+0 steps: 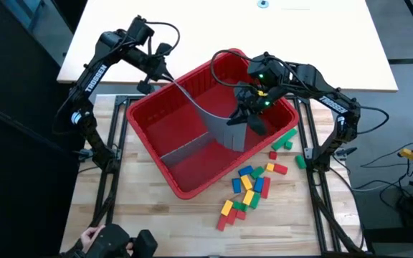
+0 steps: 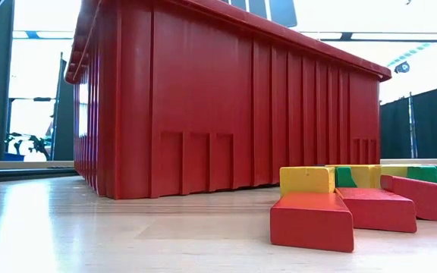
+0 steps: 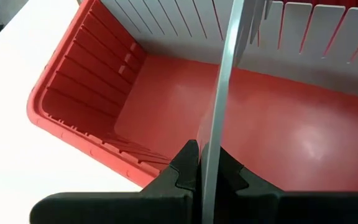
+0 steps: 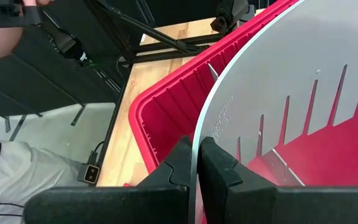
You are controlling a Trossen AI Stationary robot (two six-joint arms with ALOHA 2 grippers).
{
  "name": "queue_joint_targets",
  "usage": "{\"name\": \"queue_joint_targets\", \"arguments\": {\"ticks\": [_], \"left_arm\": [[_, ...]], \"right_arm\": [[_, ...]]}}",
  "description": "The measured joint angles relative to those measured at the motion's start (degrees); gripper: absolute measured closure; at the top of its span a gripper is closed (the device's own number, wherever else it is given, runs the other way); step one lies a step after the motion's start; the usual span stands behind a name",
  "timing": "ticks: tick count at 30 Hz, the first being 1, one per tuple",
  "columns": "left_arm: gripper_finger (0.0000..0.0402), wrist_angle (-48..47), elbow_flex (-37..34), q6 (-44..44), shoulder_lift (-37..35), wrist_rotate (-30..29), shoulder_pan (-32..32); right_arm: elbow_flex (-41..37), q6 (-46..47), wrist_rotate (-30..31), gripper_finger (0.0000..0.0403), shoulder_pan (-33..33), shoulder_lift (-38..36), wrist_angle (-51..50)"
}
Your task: Sort blocks
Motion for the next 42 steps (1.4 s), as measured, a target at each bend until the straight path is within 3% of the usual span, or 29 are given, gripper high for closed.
{"name": "queue_joint_targets", "arguments": {"ticks": [9, 31, 42], "left_arm": [[0.0401, -1.02, 0.02, -1.5, 1.64, -4.14, 0.41], [0.0401, -0.73, 0.02, -1.56, 3.8, -5.81, 0.59], [0.0402, 0.63, 0.02, -1.77, 3.8, -6.69, 0.71]], "right_arm": [[-0.02, -0.04, 0.7, 0.0403, -0.02, 0.06, 0.4], [-0.04, 1.44, 1.91, 0.0401, -0.02, 0.07, 0.02], [0.02, 2.71, -0.75, 0.0317, 0.07, -0.04, -6.16]]}}
